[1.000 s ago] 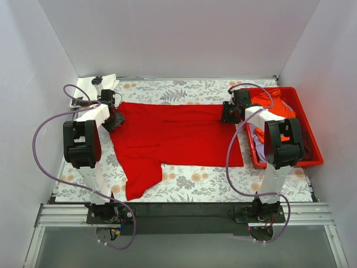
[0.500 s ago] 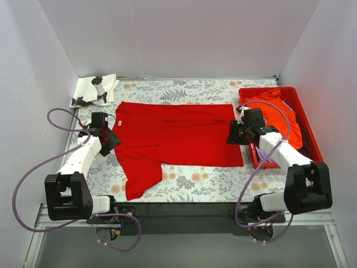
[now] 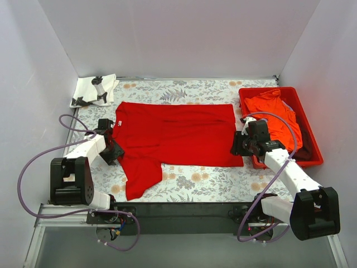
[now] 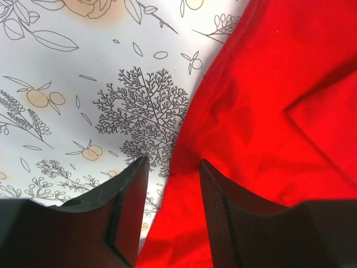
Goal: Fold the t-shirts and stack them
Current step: Fold the tshirt
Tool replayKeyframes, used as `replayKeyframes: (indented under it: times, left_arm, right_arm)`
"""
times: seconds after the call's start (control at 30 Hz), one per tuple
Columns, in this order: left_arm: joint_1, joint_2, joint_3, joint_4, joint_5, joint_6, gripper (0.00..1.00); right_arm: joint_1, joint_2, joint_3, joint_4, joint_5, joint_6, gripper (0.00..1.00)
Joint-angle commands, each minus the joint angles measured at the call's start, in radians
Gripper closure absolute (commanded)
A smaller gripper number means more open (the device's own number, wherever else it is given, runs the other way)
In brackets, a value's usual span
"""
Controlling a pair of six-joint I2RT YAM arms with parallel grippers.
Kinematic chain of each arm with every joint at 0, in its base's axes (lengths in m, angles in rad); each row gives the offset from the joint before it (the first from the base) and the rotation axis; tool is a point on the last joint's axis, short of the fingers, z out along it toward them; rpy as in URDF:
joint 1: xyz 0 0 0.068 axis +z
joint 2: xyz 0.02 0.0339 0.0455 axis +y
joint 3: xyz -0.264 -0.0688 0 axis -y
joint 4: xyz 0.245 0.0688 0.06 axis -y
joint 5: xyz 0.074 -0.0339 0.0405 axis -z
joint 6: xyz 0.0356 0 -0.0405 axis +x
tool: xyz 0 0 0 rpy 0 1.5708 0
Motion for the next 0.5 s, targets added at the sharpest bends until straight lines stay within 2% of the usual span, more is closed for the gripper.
replayKeyframes:
  times: [0.0, 0.17, 0.27, 0.4, 0.47]
  left_arm:
    - [-0.003, 0.010, -0.004, 0.015, 0.007, -0.006, 0.60]
    - [-0.003, 0.047, -0.013, 0.034, -0.032, 0.003, 0.65]
    - [-0.003, 0.040, -0.041, 0.046, -0.018, -0.004, 0.74]
    - [-0.001, 0.021, -0.076, 0.067, -0.001, -0.011, 1.00]
    - [-0.003, 0.012, -0.073, 0.066, -0.009, -0.011, 1.00]
  right_arm:
    - [0.003, -0.008, -0.014, 0.008, 0.006, -0.011, 0.51]
    - [0.003, 0.000, -0.023, 0.010, 0.003, -0.009, 0.51]
    - [0.002, -0.005, -0.027, 0.007, 0.014, -0.005, 0.51]
    - [0.005, -0.025, -0.023, -0.005, 0.034, 0.005, 0.51]
    - [0.002, -0.031, -0.014, -0.027, 0.037, 0.008, 0.51]
